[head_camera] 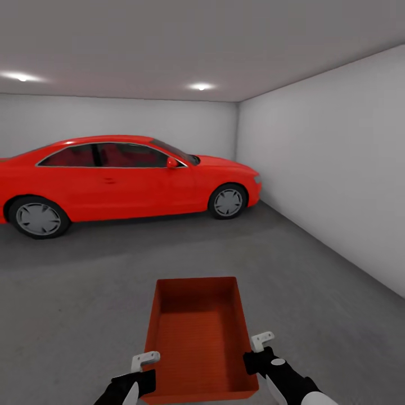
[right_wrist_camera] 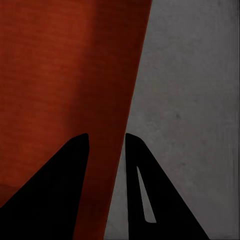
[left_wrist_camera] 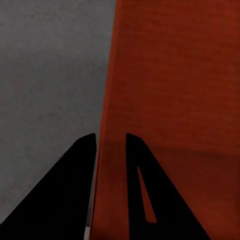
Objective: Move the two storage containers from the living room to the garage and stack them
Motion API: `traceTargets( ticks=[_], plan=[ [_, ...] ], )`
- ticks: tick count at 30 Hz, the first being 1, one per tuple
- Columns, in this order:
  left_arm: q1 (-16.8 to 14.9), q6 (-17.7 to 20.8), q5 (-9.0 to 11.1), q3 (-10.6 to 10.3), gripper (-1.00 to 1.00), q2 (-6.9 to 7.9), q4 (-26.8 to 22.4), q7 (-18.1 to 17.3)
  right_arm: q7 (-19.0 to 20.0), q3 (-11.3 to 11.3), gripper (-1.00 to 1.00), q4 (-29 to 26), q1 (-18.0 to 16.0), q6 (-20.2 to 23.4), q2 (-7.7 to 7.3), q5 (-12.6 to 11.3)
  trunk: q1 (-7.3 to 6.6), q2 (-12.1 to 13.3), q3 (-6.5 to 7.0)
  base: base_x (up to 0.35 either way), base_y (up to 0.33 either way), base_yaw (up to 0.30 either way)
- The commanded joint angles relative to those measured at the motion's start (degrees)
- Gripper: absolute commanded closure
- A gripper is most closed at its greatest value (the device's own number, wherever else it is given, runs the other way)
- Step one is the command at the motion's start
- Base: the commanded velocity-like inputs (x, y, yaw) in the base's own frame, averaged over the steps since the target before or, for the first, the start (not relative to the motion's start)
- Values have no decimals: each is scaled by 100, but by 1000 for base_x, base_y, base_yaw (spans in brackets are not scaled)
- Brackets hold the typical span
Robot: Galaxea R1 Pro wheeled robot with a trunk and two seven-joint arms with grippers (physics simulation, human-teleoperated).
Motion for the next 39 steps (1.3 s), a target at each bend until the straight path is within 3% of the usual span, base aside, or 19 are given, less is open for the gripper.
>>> traceTargets(
  ticks=[1, 39],
  plan=[
    [7, 38, 38, -31, 100, -4, 5, 64, 154, 34, 100, -68, -2, 18, 249, -5, 2, -5, -3, 0, 0, -277],
    [7, 39, 38, -31, 100, 14, 5, 64, 154, 34, 100, -68, -1, 18, 255, -5, 2, -5, -3, 0, 0, -277]
  ],
)
